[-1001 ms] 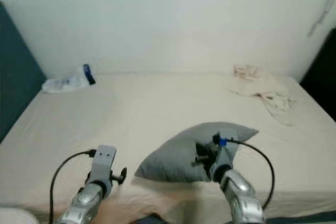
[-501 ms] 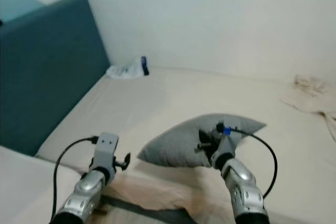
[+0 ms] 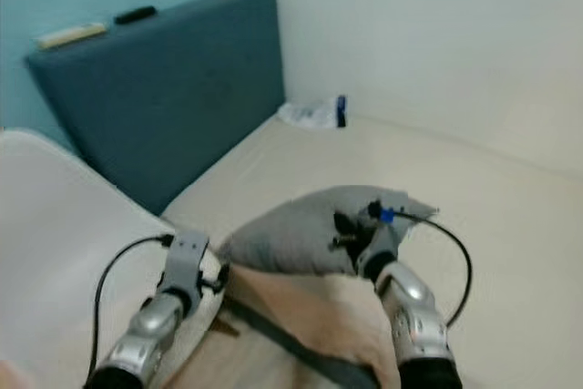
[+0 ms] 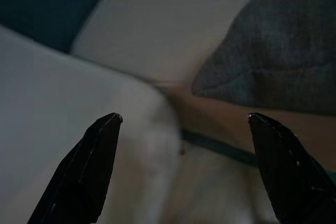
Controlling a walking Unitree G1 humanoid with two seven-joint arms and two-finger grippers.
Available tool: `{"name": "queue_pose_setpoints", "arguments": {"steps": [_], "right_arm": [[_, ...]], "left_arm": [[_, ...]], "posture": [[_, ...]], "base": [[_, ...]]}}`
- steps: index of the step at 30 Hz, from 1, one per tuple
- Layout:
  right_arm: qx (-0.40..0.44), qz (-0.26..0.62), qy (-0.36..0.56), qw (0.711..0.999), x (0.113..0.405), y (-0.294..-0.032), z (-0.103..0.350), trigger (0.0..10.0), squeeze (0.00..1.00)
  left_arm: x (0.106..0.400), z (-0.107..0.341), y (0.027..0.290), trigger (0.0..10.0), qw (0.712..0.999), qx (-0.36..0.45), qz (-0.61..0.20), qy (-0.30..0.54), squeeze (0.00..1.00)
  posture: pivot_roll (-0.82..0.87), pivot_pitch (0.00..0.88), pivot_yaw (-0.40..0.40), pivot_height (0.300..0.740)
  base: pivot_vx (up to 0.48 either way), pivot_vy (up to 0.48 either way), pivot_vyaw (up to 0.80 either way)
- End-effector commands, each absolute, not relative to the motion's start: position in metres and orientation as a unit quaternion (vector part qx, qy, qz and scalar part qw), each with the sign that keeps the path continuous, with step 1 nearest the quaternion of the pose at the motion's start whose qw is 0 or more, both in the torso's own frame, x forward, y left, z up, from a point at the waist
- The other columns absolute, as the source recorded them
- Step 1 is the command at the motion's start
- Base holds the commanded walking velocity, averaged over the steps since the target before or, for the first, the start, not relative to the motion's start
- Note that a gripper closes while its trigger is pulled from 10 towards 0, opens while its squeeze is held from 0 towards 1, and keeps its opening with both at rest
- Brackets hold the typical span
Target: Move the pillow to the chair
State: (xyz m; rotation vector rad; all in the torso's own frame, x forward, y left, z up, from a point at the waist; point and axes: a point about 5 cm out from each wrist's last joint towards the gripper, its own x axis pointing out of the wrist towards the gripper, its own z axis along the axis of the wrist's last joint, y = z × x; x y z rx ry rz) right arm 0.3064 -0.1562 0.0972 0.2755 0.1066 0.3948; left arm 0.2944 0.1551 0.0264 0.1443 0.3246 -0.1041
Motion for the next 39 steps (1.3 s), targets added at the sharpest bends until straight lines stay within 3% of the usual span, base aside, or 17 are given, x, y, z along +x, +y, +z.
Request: {"name": "queue_pose_setpoints", "arguments": {"steps": [1, 39], "right_arm": [[0.131, 0.212, -0.007, 0.969, 0.3128, -0.1522, 0.1216, 10.0, 0.0], [0.15, 0.22, -0.012, 0.964, 0.3124, -0.1428, 0.1229, 10.0, 0.0]], "left_arm": [[0.2924, 0.0243, 0.1552, 10.0, 0.982, 0.072, -0.053, 0.169, 0.0], [0.2912, 0.0278, 0.1531, 10.0, 0.979, 0.08, -0.068, 0.175, 0.0]], "posture": [[-0.09, 0.0, -0.018, 0.74], [-0.09, 0.011, 0.007, 0.74]], "base": [[0.0, 0.0, 0.76], [0.0, 0.0, 0.76]]}}
